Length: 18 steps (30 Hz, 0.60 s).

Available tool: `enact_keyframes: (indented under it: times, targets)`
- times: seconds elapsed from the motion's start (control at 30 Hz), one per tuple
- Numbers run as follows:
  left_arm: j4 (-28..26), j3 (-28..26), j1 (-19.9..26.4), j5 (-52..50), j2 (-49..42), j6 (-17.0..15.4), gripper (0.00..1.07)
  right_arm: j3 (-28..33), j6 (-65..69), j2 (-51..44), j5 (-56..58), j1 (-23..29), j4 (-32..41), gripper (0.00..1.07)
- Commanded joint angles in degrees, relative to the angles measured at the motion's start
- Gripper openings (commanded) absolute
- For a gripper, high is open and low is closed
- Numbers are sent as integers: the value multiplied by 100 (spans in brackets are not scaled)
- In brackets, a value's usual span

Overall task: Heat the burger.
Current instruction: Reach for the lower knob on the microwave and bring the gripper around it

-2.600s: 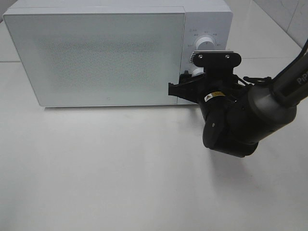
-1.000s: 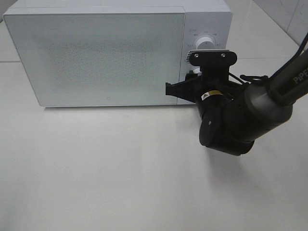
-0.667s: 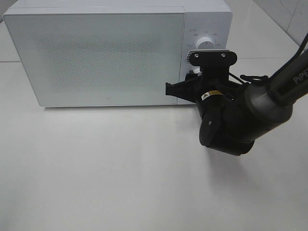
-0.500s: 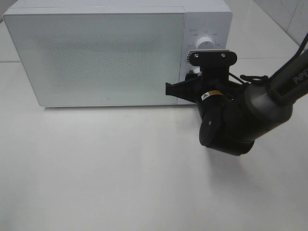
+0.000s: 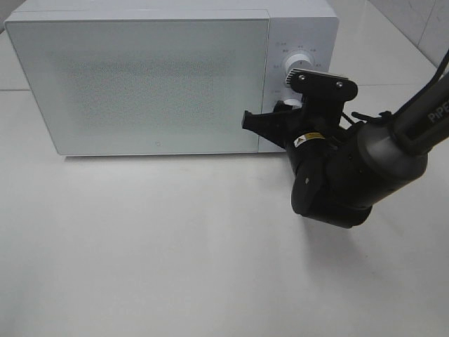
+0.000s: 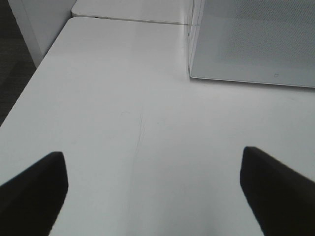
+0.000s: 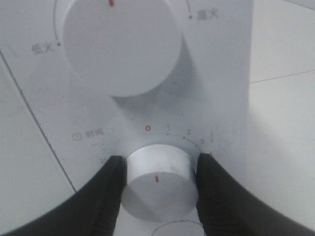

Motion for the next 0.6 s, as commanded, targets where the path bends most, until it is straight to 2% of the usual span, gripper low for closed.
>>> enact_keyframes:
  times: [0.03,0.27,0.33,0.6]
  targets:
    - [-17,23,-23,-11,-120,0,87,-132,1043,-86,-212,-57,-395,0]
    - [-17,23,-23,-11,-120,0,87,-132,2699,-86,-201,-57,-590,0]
    - [-17,23,-23,-11,-120,0,87,-132,3713,-86,-201,-57,-693,0]
    - [-17,23,-23,-11,-120,0,87,-132,5775,-86,-206,-57,-814,0]
